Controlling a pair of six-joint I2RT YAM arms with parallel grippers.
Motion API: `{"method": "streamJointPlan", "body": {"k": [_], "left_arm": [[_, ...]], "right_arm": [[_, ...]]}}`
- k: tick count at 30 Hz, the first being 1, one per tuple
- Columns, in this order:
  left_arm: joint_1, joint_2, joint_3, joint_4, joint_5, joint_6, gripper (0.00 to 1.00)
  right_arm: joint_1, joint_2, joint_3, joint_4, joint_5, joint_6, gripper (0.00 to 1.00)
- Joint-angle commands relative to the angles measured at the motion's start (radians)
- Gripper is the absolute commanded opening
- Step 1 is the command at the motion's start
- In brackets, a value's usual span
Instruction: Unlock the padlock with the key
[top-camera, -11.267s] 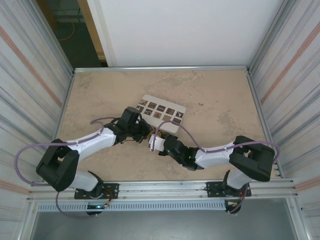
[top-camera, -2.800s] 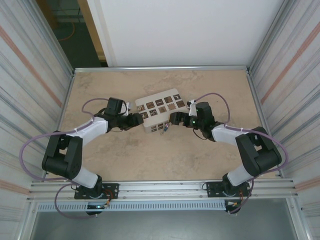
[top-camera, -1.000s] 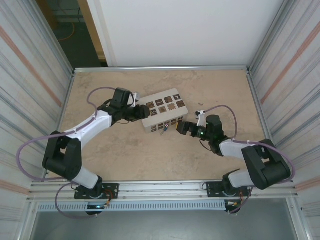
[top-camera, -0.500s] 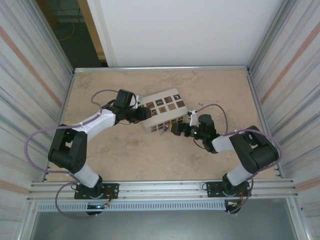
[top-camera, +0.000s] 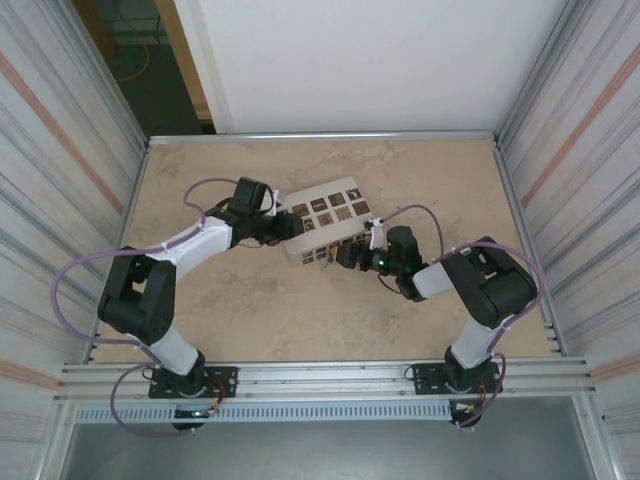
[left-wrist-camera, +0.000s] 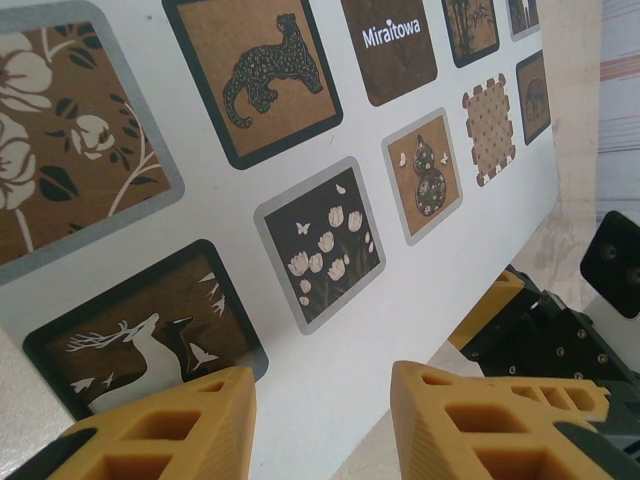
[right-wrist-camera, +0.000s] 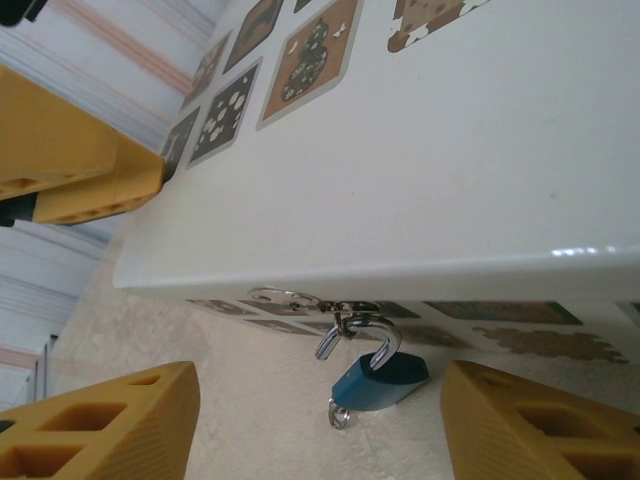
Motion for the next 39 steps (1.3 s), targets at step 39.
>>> {"method": "streamJointPlan", "body": {"k": [39], "left_arm": [[-0.007, 0.010, -0.025, -0.006, -0.005, -0.019, 0.41]], "right_arm": [[0.025, 0.160, 0.094, 0.114, -0.089, -0.018, 0.46]]}}
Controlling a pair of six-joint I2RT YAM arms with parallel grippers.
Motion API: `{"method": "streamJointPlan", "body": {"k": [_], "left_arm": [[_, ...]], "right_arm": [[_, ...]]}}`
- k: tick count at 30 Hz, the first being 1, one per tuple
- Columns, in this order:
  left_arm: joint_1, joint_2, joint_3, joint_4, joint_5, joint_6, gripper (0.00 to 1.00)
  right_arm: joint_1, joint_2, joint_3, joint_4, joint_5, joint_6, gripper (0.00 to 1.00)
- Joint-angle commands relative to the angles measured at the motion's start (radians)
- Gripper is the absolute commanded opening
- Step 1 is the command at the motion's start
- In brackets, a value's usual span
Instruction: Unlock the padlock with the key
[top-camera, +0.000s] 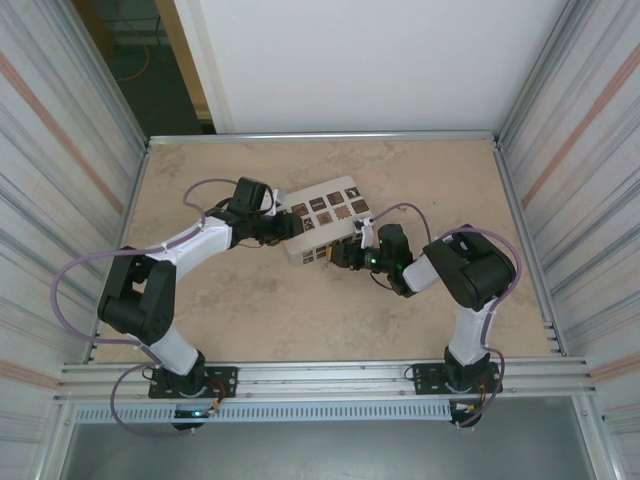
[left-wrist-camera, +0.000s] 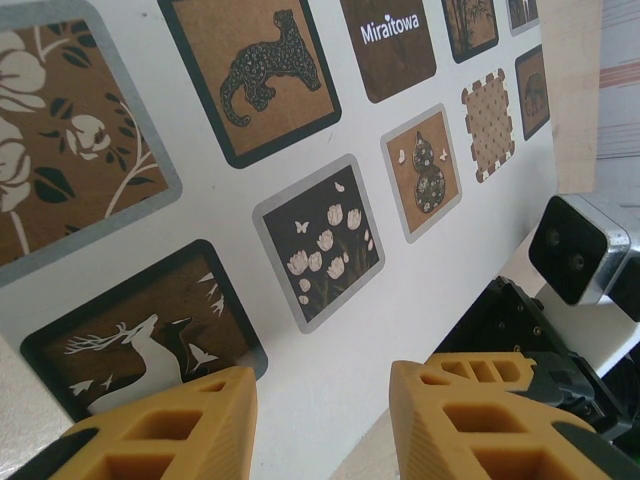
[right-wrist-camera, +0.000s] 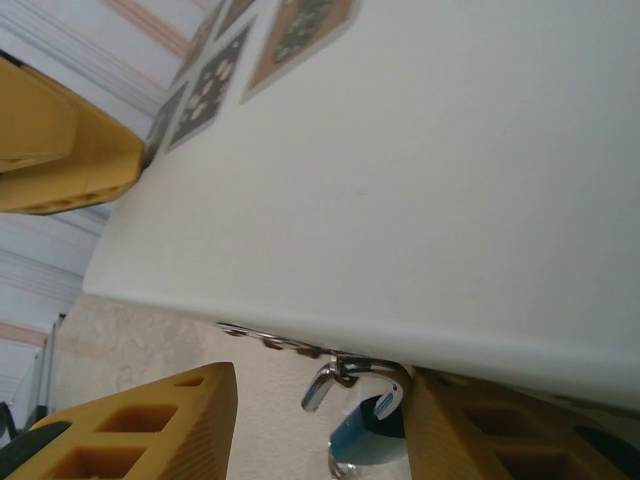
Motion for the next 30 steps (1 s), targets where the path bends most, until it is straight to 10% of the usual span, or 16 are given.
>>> {"method": "streamJointPlan", "body": {"k": [1, 30], "left_arm": [[-0.007, 0.008, -0.022, -0.013, -0.002, -0.005, 0.41], [-0.007, 0.007, -0.024, -0.021, -0.002, -0.001, 0.41]], "right_arm": [[0.008, 0.014, 0.017, 0.040, -0.034, -0.007, 0.46], [-0.006, -0.026, -0.006, -0.031, -0.031, -0.034, 0.14]]}}
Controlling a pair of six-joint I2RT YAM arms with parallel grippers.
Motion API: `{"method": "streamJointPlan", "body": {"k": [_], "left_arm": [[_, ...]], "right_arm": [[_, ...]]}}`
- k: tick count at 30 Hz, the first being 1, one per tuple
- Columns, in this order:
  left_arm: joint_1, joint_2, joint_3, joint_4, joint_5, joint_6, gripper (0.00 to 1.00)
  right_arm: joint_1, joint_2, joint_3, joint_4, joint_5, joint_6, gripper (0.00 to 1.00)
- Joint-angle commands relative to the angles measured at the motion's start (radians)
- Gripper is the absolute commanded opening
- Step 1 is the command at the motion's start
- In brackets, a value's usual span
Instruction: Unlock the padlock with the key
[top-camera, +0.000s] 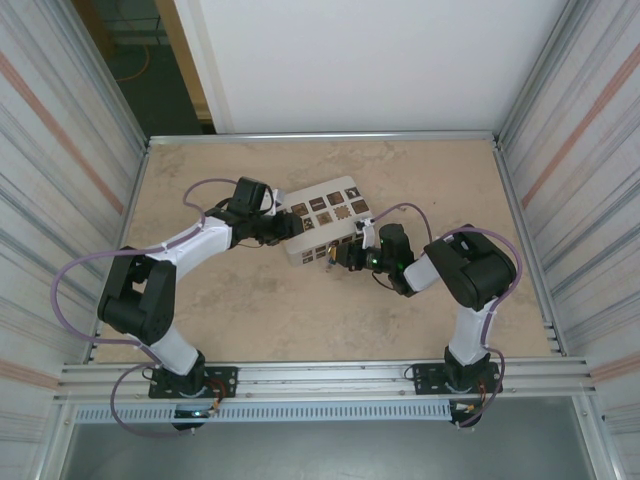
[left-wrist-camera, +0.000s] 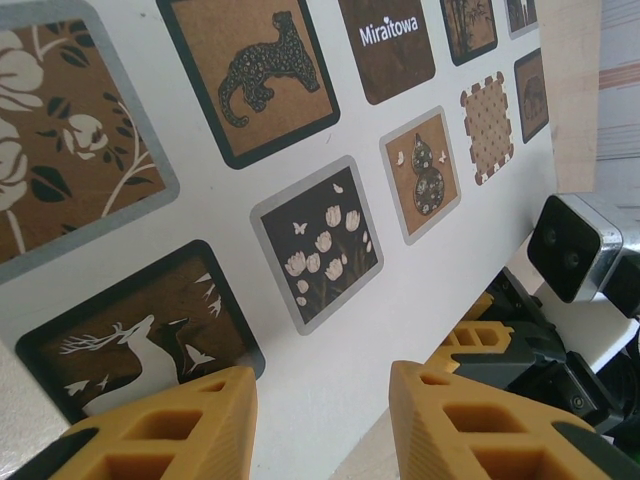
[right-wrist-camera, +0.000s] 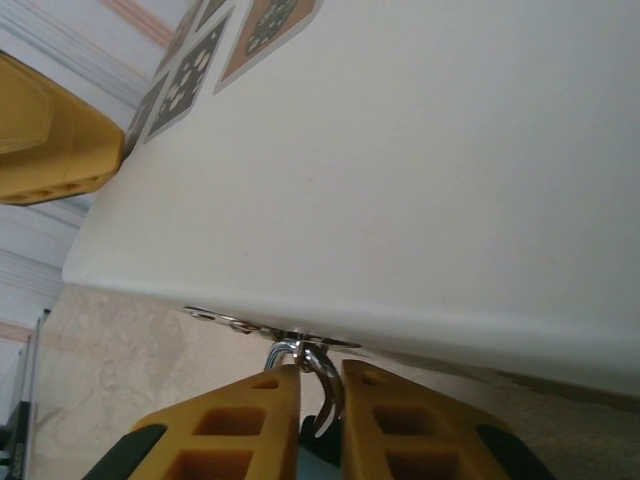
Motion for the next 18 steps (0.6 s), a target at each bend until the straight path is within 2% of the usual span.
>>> {"method": "streamJointPlan", "body": {"k": [1, 7, 18], "left_arm": [[-0.007, 0.007, -0.023, -0.024, -0.002, 0.000, 0.41], [-0.007, 0.005, -0.029, -0.024, -0.003, -0.002, 0.41], [-0.007, -0.009, -0.065, -0.019, -0.007, -0.005, 0.40]], "right_arm": [[0.006, -0.026, -0.004, -0.008, -0.035, -0.004, 0.12], [0.003, -0.031, -0.008, -0.015, -0.024, -0.004, 0.00], [-0.006, -0.066, -0.015, -0.013, -0.001, 0.022, 0.00]]}}
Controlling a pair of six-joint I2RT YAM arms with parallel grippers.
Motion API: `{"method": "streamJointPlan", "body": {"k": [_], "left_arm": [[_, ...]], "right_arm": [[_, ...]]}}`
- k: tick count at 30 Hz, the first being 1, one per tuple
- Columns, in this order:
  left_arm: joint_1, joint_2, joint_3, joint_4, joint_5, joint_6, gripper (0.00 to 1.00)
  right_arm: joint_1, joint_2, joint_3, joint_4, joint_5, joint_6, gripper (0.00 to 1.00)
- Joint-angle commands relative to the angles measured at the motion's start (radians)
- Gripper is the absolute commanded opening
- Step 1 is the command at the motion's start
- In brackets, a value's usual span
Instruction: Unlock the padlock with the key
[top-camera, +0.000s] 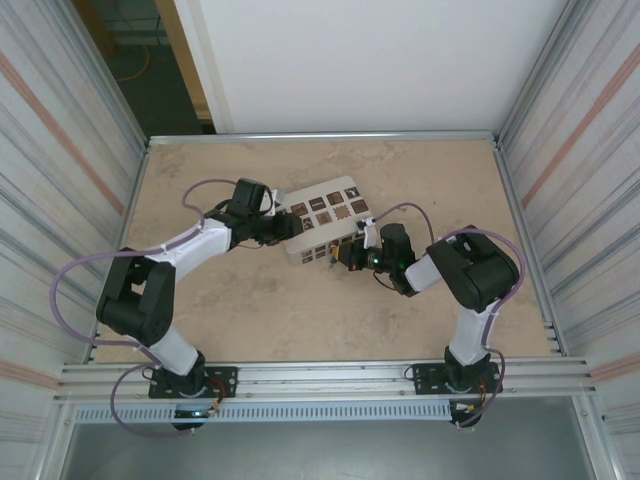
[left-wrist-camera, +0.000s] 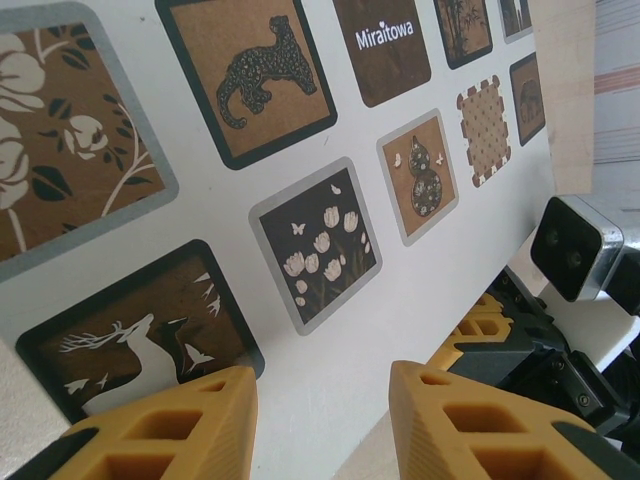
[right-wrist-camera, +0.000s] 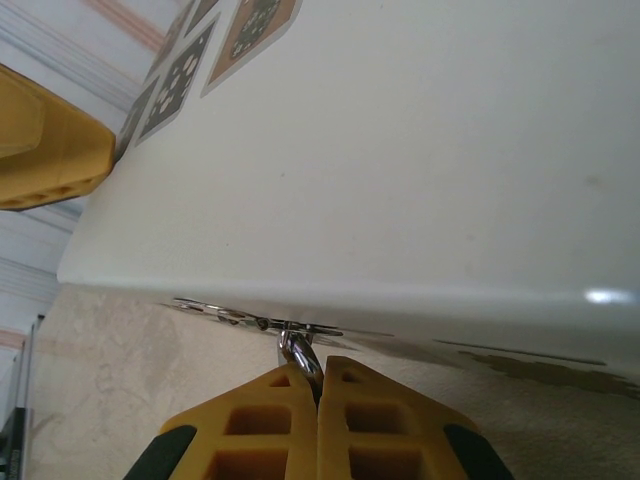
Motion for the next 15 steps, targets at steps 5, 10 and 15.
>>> {"method": "streamJointPlan", "body": {"k": [5, 10, 15], "left_arm": [[-0.009, -0.005, -0.055, -0.042, 0.000, -0.010, 0.41], [-0.009, -0.009, -0.062, -0.038, 0.003, -0.013, 0.41], [-0.013, -0.019, -0.079, -0.034, 0.000, -0.020, 0.41]], "right_arm": [[-0.002, -0.049, -0.001, 0.012, 0.000, 0.065, 0.00], [0.000, -0.031, -0.001, 0.059, 0.019, 0.123, 0.00], [0.002, -0.029, 0.005, 0.071, 0.028, 0.146, 0.00]]}}
